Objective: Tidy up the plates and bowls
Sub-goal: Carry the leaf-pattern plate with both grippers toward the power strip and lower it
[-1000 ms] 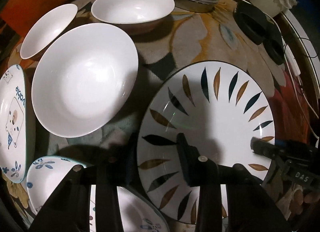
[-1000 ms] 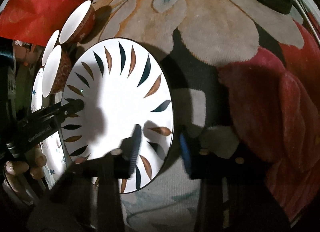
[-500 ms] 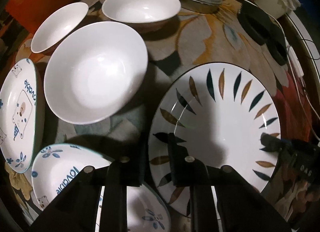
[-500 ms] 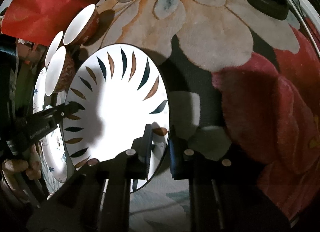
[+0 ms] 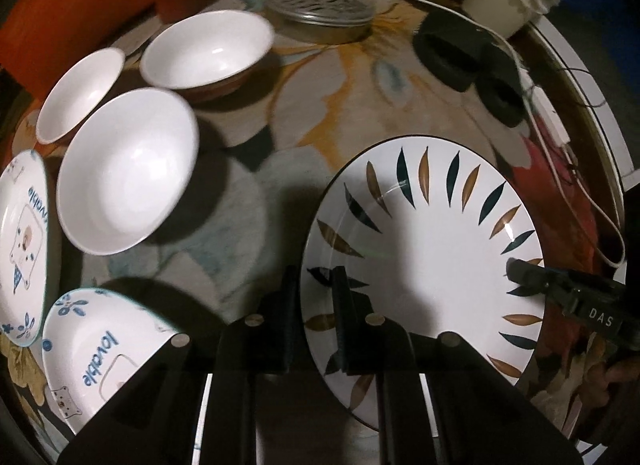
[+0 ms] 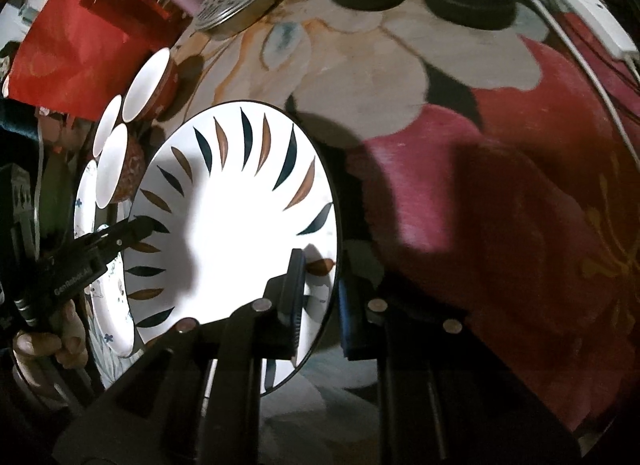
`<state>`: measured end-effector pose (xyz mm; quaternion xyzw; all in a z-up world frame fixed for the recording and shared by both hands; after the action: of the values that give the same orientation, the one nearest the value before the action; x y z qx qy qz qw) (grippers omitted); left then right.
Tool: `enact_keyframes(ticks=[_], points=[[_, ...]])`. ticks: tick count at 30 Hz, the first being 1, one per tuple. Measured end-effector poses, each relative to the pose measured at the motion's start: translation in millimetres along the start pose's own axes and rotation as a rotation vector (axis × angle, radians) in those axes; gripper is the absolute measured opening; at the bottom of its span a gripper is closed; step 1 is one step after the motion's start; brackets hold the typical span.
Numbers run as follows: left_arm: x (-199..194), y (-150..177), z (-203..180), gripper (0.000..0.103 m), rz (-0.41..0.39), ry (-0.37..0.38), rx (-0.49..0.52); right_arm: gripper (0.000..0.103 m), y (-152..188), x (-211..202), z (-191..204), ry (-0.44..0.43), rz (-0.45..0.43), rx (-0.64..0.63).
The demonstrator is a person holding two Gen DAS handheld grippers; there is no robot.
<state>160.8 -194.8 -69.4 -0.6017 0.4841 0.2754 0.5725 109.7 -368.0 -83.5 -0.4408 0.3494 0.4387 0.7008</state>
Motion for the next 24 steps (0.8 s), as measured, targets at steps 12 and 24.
enact_keyframes(ticks=[12, 24], points=[[19, 3, -104, 0.015, 0.013, 0.106, 0.079, 0.014, 5, -51, -89, 0.071, -0.062, 0.103], [55, 28, -197, 0.015, 0.089, 0.155, 0.151, 0.015, 14, -70, -175, 0.172, -0.08, 0.19]])
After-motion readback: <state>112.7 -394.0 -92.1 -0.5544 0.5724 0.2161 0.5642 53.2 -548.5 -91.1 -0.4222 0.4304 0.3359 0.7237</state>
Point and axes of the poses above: each gripper's, at about its wrist camera, not at the fingertips, and x roughly the way its jaws point, z to its left, y to its underside, the point moved 6 cm from there along x, roughly the way its jaws point, and after that the axes turned 8 degrees about -z, right-handed, at the moved point
